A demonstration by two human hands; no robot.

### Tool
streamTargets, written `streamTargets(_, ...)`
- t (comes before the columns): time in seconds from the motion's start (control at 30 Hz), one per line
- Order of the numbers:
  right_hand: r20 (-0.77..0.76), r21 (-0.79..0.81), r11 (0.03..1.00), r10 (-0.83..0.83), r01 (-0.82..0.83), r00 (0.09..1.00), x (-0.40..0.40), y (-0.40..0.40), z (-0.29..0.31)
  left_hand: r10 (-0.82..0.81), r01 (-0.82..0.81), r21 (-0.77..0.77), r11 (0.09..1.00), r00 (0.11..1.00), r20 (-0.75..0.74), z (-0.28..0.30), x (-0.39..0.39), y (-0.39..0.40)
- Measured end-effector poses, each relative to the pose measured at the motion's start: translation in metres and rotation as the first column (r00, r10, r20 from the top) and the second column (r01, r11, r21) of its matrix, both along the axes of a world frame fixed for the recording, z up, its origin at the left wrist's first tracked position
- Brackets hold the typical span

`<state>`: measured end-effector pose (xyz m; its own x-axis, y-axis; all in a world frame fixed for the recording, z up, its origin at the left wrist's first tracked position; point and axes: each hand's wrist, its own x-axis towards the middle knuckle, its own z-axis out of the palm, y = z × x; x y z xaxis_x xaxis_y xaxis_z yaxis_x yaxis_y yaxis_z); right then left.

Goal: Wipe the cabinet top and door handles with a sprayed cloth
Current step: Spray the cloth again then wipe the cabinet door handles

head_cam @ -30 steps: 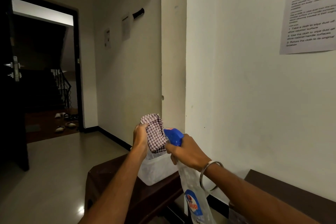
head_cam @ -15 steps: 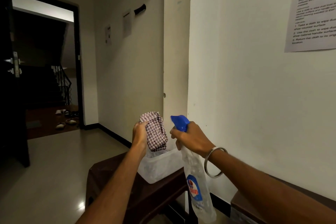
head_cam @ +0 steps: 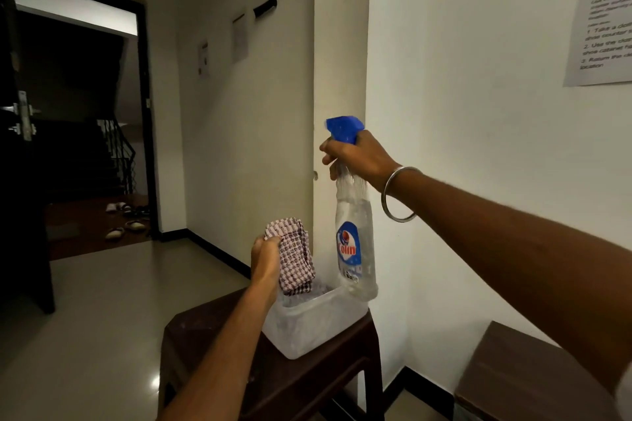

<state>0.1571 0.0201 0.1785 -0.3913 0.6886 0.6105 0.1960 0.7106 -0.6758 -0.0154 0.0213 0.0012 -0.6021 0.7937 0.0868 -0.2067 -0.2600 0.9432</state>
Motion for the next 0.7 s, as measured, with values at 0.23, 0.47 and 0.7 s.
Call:
streamTargets(0.23,-0.045,0.0,1.0,-0.012,0.012,0.999,-0.026,0.047,0.003,0.044,-0.049,-0.069,0.996,0.997,-0.067,-0.009,-0.009,0.012)
streamTargets(0.47,0.087,-0.042,0.999,0.004,0.0,0.996,-0.035,0.095,-0.047,0.096,-0.109,-0.098,0.989,0.986,-0.134,-0.025,-0.014,0.02)
streamTargets(0.7,0.194,-0.198,0.98,0.077,-0.038,0.978,-0.031,0.13,-0.1,0.104,-0.116,-0.051,0.992,0.976,-0.192,-0.03,-0.015,0.022)
